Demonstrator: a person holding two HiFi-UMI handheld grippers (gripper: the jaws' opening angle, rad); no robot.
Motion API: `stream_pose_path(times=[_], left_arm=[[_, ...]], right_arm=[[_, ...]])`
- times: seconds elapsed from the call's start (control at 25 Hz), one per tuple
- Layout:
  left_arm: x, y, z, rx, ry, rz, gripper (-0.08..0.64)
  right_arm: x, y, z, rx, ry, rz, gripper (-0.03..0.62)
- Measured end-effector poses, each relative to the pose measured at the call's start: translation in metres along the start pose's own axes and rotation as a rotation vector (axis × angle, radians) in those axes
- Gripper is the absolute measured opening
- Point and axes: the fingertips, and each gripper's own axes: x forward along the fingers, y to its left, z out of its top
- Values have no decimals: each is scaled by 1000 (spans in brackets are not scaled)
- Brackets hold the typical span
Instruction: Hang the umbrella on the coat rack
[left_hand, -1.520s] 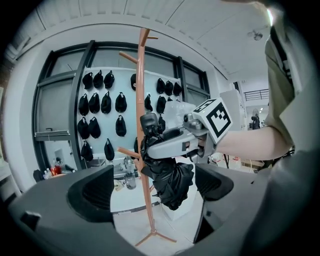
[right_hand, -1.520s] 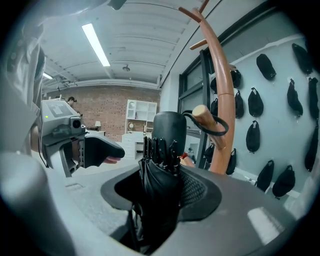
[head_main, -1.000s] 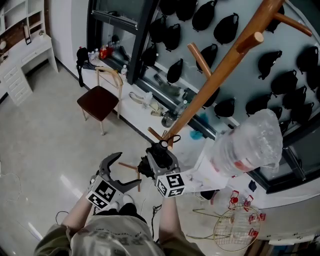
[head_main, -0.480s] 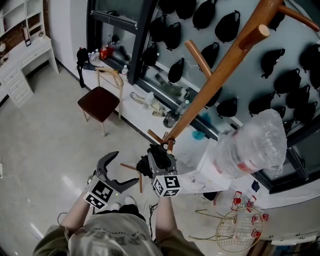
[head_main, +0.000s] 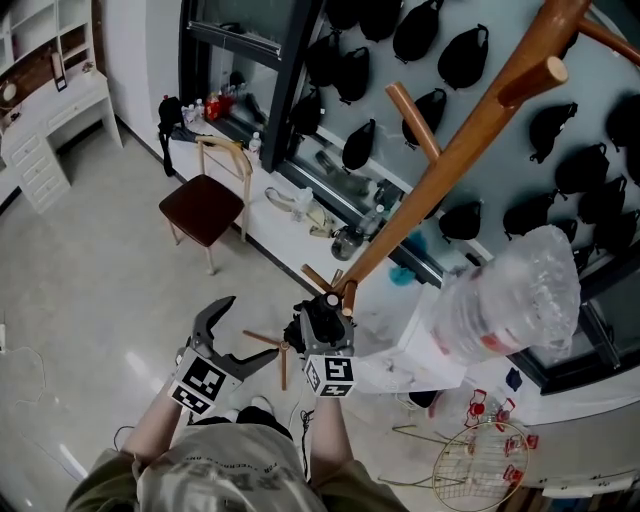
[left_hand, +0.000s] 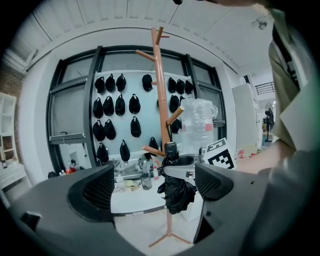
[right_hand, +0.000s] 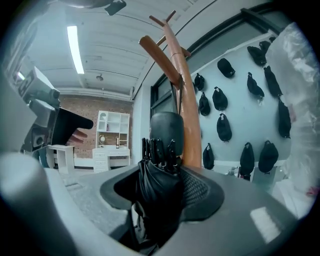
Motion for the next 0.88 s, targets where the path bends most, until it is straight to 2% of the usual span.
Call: stream_pose_path(times=[0.16, 0.36, 0.64, 0.68, 0.72, 0.88], left_arm=[[0, 8, 0, -1, -3, 22, 486], [-1, 17, -3, -10, 0, 36, 486], [0, 16, -5, -29, 2, 37, 486], [0, 16, -5, -31, 3, 37, 486], [0, 16, -6, -33, 4, 36, 486], [-2, 15, -8, -36, 3, 29, 486]], right_arm=[[-2, -1, -8, -28, 12, -22, 212], [-3, -1, -13, -19, 4, -53, 218], [-9, -5, -6, 23, -33, -78, 273], [-9, -4, -4, 22, -35, -73, 307], [-9, -4, -3, 19, -35, -69, 316], [-12, -3, 0, 7, -33, -74, 318]])
